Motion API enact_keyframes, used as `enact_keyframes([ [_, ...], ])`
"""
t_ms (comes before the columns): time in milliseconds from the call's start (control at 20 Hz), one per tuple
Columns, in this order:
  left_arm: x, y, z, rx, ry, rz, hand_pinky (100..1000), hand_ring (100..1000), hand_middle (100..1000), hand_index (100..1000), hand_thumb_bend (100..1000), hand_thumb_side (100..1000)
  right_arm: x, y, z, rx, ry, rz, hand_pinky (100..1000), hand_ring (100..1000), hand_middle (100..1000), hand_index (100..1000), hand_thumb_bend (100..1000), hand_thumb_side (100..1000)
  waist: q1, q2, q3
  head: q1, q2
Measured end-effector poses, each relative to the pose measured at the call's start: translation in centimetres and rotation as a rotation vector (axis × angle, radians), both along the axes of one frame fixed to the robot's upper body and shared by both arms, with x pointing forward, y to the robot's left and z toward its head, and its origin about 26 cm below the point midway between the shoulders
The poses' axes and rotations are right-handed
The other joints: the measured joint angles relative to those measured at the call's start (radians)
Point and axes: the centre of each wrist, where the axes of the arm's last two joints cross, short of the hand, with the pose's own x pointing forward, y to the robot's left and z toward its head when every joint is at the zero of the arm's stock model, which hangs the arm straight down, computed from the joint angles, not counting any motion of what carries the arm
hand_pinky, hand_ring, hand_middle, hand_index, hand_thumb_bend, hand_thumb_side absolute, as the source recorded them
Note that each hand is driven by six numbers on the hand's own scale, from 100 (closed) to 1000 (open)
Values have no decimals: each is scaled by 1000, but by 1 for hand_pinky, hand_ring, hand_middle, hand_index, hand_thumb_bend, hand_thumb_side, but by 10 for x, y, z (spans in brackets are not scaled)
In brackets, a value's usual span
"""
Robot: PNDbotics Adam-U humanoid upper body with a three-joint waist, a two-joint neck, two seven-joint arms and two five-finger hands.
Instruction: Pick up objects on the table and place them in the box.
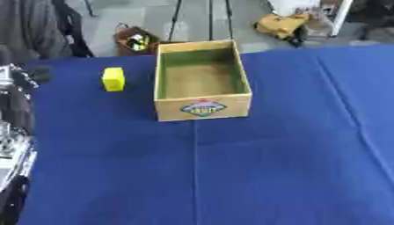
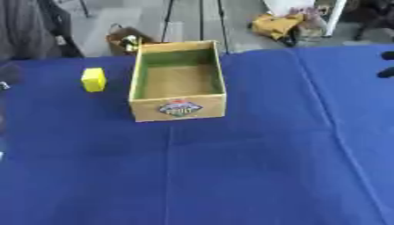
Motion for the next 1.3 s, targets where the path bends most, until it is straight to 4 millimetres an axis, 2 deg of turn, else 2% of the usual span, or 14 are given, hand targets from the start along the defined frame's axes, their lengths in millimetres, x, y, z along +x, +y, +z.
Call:
enact_keyframes([
  [550, 3, 1, 6, 61, 9, 3, 708, 716, 754, 781, 713, 815, 0, 0, 0, -2, 5, 2, 491, 659, 714, 760, 100, 827, 0, 0, 0, 3, -6],
  [650, 4, 2, 11, 85, 8, 3, 722, 735, 767, 792, 732, 725, 0, 0, 0, -2, 5, 2, 491, 658, 713, 760, 100, 828, 0, 0, 0, 3, -10],
  [750, 8, 5, 21, 134, 10, -1, 729, 744, 776, 805, 727, 629, 0, 0, 0, -3, 5, 2, 491, 658, 712, 760, 100, 828, 1, 0, 0, 3, -13],
  [850, 16, 9, 37, 207, 18, -7, 755, 769, 796, 819, 679, 572, 0, 0, 0, -4, 8, 3, 491, 658, 712, 760, 100, 829, 6, -1, -2, 5, -13],
  [900, 20, 11, 44, 249, 29, -11, 766, 772, 795, 820, 662, 556, 0, 1, -1, -5, 10, 5, 490, 658, 712, 760, 100, 850, 9, -1, -5, 5, -13],
  [1000, 29, 15, 59, 341, 63, -17, 785, 782, 790, 829, 635, 534, 0, 2, -1, -8, 15, 9, 490, 657, 711, 760, 100, 830, 15, -5, -16, 10, -14],
  [1200, 46, 25, 86, 525, 161, -4, 785, 782, 790, 829, 635, 534, 0, 4, -2, -16, 26, 22, 490, 657, 711, 760, 100, 830, 23, -6, -44, 31, -15],
  [1250, 48, 31, 90, 561, 191, 8, 817, 786, 761, 821, 586, 449, 1, 5, -1, -18, 25, 26, 499, 665, 717, 767, 100, 844, 23, -6, -47, 37, -17],
  [1300, 50, 37, 94, 597, 225, 23, 824, 787, 755, 809, 583, 422, 2, 7, -1, -23, 24, 36, 500, 666, 718, 768, 100, 846, 25, -5, -57, 45, -20],
])
